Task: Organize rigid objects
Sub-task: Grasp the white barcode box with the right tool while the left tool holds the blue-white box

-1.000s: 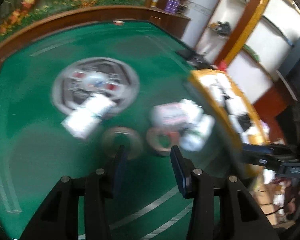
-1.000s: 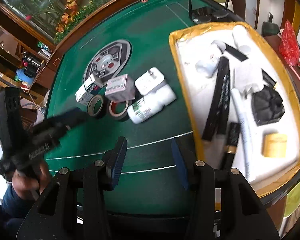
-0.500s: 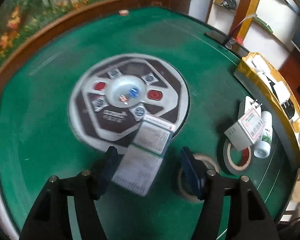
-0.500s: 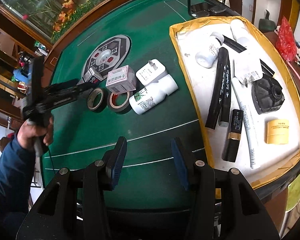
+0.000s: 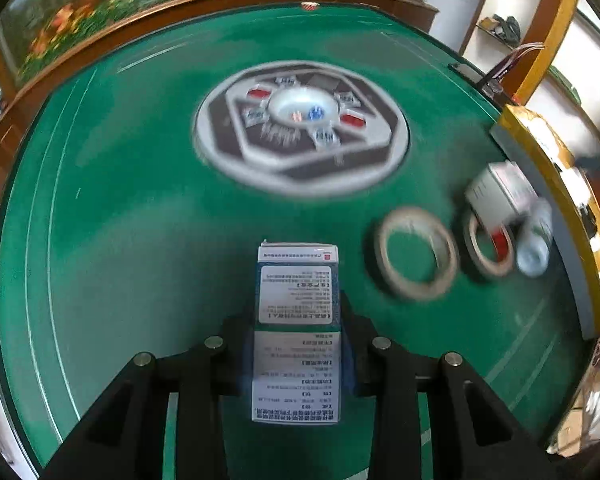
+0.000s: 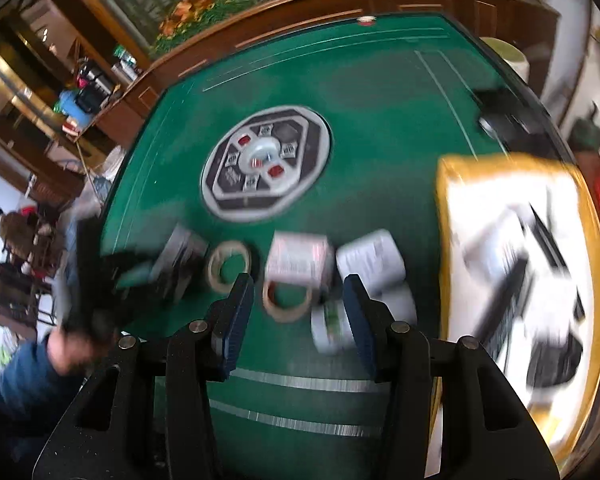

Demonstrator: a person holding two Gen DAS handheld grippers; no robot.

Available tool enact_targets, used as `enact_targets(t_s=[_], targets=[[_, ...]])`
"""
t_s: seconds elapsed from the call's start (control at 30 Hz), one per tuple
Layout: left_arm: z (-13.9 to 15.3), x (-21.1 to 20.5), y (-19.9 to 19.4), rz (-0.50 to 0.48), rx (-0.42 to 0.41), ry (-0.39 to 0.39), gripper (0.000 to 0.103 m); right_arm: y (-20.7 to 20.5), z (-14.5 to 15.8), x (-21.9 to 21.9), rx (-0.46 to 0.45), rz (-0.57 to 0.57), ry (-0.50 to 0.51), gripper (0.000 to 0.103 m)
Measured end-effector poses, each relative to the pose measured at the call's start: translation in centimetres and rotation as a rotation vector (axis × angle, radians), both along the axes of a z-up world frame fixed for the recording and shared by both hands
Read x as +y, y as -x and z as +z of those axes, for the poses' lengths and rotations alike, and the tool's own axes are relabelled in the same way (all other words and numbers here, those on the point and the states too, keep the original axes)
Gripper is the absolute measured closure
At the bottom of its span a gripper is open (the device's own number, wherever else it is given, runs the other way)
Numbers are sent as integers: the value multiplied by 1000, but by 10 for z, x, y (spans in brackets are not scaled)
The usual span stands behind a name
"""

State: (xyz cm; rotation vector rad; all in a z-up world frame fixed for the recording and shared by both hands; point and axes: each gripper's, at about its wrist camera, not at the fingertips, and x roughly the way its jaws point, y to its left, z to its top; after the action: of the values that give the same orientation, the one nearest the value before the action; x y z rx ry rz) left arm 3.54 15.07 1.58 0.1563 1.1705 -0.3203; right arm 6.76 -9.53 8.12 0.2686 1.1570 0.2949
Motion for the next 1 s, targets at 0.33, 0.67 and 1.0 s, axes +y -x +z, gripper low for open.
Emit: enact_targets(t_s=[0.33,0.67,1.0], targets=[[0,9,36,62,13,9,69,-33,-53,28,162,130,-74,56],[0,8,34,56,10,23,69,60,-51,38,165,147,-49,56],[2,14,50,-8,14,17,69,58,-45,39,150,-22,-101,56]])
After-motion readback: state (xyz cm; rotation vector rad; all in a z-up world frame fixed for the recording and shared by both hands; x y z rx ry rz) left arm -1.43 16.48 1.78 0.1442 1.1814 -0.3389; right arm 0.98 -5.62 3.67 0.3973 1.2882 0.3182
